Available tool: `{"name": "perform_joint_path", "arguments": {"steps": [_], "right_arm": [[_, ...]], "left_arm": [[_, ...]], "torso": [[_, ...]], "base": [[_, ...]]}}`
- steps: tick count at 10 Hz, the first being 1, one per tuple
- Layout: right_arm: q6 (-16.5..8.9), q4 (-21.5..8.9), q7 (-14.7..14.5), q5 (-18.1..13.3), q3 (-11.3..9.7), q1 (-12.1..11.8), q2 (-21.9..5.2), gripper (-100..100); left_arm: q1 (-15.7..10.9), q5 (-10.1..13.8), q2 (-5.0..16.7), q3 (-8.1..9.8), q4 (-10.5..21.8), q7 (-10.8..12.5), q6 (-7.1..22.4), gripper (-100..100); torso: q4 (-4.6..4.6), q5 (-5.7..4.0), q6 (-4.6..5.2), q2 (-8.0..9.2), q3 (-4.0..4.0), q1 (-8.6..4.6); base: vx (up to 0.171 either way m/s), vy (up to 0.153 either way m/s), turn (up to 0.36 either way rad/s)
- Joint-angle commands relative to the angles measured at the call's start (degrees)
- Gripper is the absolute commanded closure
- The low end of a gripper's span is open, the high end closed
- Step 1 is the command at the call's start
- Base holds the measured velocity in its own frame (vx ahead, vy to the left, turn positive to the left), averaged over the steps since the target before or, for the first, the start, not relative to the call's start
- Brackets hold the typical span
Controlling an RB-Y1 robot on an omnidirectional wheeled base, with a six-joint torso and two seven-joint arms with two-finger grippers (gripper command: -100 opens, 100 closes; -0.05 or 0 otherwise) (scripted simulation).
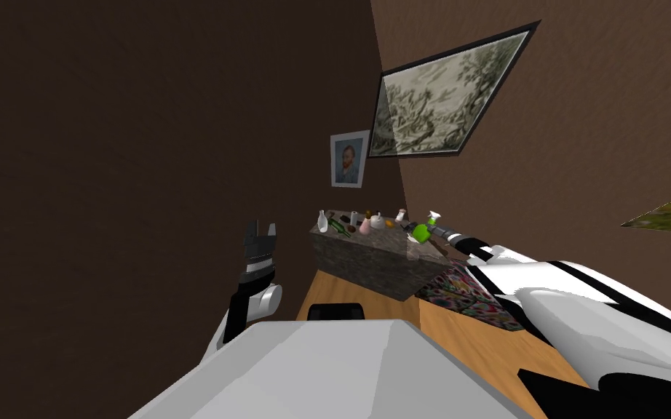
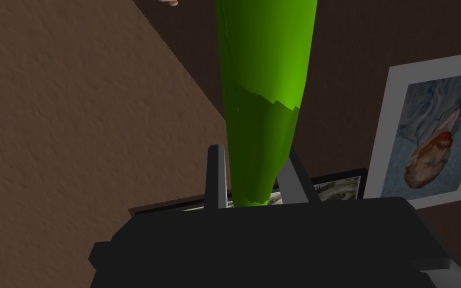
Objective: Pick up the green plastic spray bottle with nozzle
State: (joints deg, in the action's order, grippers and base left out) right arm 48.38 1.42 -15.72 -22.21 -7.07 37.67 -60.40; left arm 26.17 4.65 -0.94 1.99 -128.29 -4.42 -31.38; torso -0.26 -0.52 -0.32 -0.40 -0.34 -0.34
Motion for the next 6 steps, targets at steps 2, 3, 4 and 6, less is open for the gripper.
{"name": "perform_joint_path", "arguments": {"steps": [2,3,4,6], "right_arm": [[0.37,-0.76,1.67,-1.00,-0.84,1.86,-1.60,100],[0.37,-0.58,1.67,-1.00,-0.84,1.86,-1.60,100],[0.37,-1.34,1.67,-1.00,-0.84,1.86,-1.60,100],[-0.07,0.03,1.94,-0.84,-0.68,1.14,-1.65,0]], "left_arm": [[0.00,0.00,0.00,0.00,0.00,0.00,0.00,0],[0.00,0.00,0.00,0.00,0.00,0.00,0.00,0],[0.00,0.00,0.00,0.00,0.00,0.00,0.00,0],[0.00,0.00,0.00,0.00,0.00,0.00,0.00,0]], "torso": [[0.02,0.02,-0.03,0.05,0.03,0.05],[0.02,0.03,0.00,0.04,0.03,0.05],[0.00,0.01,0.00,-0.01,0.00,0.01],[-0.03,-0.02,0.03,-0.08,-0.05,-0.08]], "base": [[-0.035,0.034,0.032],[-0.009,0.012,-0.004],[0.000,0.000,0.000],[0.000,0.000,0.000]]}}
